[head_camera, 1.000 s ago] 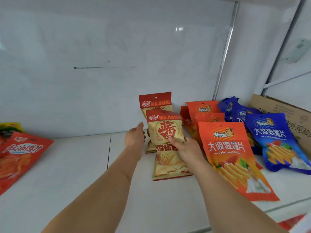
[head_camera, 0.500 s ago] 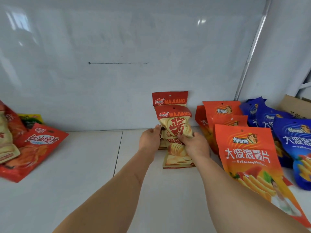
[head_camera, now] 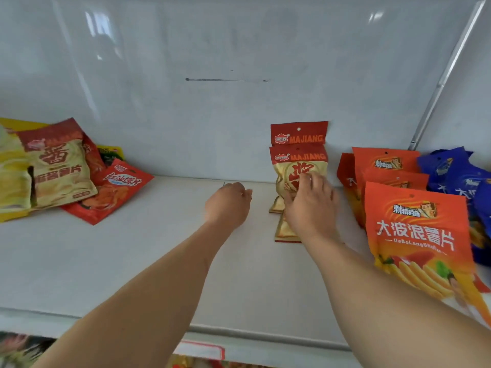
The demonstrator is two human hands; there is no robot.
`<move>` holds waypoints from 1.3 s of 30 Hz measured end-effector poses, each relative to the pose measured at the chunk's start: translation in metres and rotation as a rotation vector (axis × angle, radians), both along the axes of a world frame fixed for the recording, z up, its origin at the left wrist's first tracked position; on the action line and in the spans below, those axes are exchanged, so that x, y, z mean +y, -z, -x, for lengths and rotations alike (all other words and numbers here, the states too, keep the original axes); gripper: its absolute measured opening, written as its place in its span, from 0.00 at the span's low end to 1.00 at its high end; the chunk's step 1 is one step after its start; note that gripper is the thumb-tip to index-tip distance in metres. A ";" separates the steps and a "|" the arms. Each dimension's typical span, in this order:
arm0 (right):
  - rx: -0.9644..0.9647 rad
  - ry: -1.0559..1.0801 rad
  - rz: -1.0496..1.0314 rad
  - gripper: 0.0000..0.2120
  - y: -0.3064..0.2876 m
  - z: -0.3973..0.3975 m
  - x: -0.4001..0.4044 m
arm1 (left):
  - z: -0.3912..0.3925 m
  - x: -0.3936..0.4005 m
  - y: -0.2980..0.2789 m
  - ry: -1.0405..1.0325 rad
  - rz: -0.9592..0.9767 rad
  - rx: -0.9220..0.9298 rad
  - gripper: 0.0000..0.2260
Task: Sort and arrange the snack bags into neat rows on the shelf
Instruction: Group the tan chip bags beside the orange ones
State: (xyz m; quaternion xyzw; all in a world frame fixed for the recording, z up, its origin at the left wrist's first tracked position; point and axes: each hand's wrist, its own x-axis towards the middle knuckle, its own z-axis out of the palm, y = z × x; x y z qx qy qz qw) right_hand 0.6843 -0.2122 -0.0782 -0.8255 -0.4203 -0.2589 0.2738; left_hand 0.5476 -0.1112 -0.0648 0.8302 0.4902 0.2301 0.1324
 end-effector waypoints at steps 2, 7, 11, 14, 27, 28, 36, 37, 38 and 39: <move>-0.166 -0.140 0.075 0.16 0.004 0.016 0.006 | 0.022 -0.001 0.002 0.001 -0.180 0.144 0.16; -0.298 -0.414 0.245 0.09 0.011 0.074 0.024 | 0.088 0.003 0.006 0.015 -0.478 0.407 0.14; -0.288 -0.475 0.342 0.11 0.008 0.128 0.048 | 0.146 0.016 0.003 0.011 -0.531 0.507 0.13; -0.278 -0.500 0.370 0.13 0.006 0.173 0.071 | 0.195 0.033 -0.002 -0.020 -0.542 0.515 0.13; -0.137 -0.498 0.352 0.11 -0.013 0.351 0.174 | 0.382 0.123 -0.008 -0.124 -0.510 0.420 0.10; -0.116 -0.497 0.345 0.11 -0.013 0.357 0.183 | 0.388 0.130 -0.006 -0.129 -0.508 0.399 0.10; 0.147 -0.444 0.323 0.24 -0.020 0.381 0.267 | 0.409 0.203 0.001 -0.256 -0.380 0.199 0.14; 0.192 -0.419 0.338 0.28 -0.020 0.382 0.277 | 0.409 0.211 0.000 -0.276 -0.350 0.164 0.14; 0.233 -0.396 0.348 0.31 -0.019 0.382 0.287 | 0.409 0.220 -0.003 -0.294 -0.321 0.132 0.14; 0.266 -0.377 0.355 0.35 -0.019 0.382 0.297 | 0.409 0.228 -0.006 -0.316 -0.295 0.091 0.14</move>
